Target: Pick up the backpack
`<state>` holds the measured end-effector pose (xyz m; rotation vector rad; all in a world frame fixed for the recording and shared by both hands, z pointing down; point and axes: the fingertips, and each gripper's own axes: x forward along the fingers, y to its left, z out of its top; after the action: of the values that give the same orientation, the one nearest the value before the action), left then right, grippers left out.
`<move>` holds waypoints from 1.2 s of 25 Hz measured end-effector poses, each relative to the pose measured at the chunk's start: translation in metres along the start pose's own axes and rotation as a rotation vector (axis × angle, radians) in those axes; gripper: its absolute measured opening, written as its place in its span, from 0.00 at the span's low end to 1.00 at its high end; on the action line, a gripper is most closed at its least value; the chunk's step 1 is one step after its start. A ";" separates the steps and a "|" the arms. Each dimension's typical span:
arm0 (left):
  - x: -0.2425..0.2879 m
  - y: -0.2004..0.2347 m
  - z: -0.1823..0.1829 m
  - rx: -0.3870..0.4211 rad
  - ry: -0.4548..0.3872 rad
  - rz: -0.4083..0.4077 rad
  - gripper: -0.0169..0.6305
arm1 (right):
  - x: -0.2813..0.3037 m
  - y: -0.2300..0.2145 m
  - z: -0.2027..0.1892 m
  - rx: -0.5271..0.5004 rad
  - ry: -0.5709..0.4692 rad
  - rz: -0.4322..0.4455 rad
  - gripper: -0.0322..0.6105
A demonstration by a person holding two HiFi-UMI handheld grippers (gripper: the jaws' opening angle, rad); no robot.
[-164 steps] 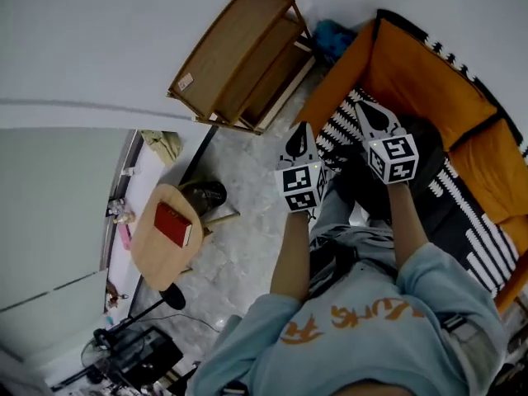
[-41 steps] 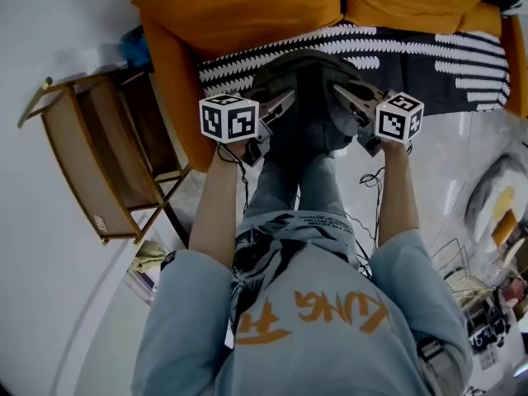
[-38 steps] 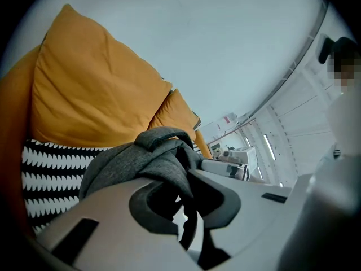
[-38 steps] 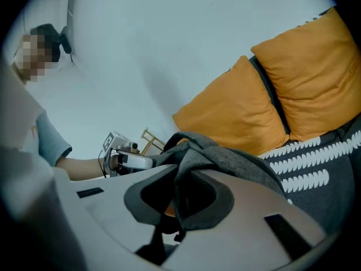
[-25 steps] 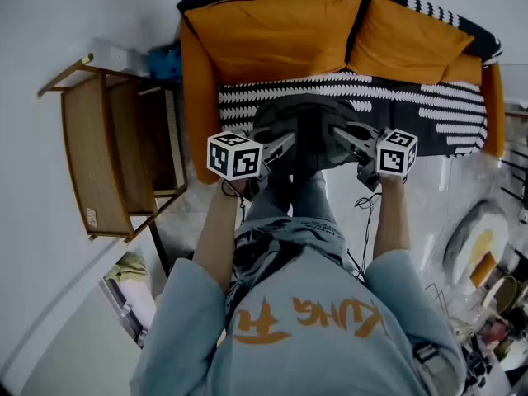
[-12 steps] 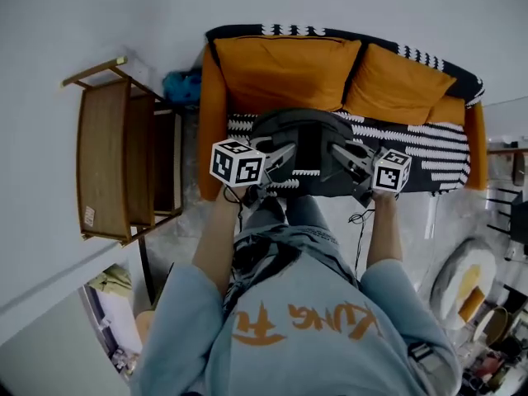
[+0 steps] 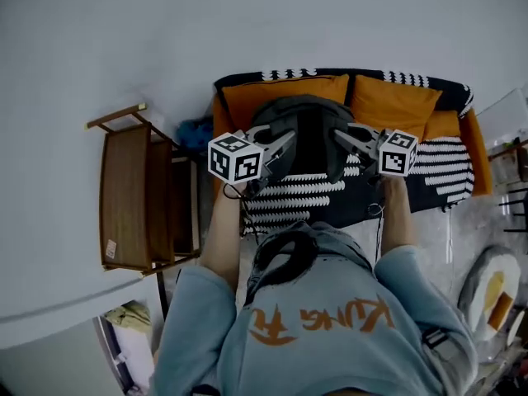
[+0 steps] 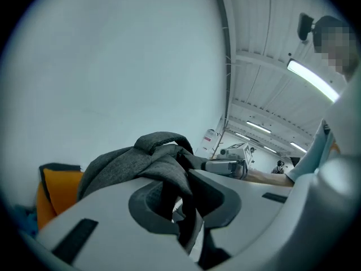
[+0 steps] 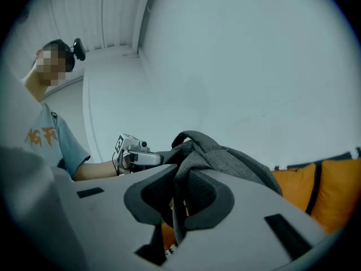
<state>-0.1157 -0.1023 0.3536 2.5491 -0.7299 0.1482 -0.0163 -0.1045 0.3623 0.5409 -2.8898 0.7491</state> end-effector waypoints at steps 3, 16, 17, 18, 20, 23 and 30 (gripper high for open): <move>-0.003 -0.007 0.031 0.083 -0.038 -0.004 0.13 | -0.004 0.009 0.032 -0.119 -0.018 -0.011 0.10; 0.007 -0.060 0.161 0.475 -0.186 -0.116 0.13 | -0.053 0.030 0.154 -0.488 -0.171 0.001 0.10; 0.006 -0.062 0.161 0.488 -0.196 -0.121 0.13 | -0.053 0.032 0.154 -0.500 -0.175 0.002 0.10; 0.004 -0.063 0.161 0.497 -0.205 -0.125 0.13 | -0.054 0.033 0.154 -0.510 -0.178 0.005 0.10; 0.002 -0.065 0.160 0.508 -0.218 -0.129 0.13 | -0.055 0.036 0.155 -0.517 -0.187 0.012 0.10; 0.003 -0.065 0.161 0.524 -0.229 -0.131 0.13 | -0.056 0.037 0.156 -0.509 -0.204 0.024 0.10; 0.004 -0.065 0.160 0.540 -0.235 -0.139 0.13 | -0.057 0.034 0.157 -0.490 -0.228 0.037 0.10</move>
<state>-0.0821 -0.1322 0.1869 3.1638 -0.6618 -0.0050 0.0218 -0.1358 0.1993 0.5360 -3.1297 -0.0368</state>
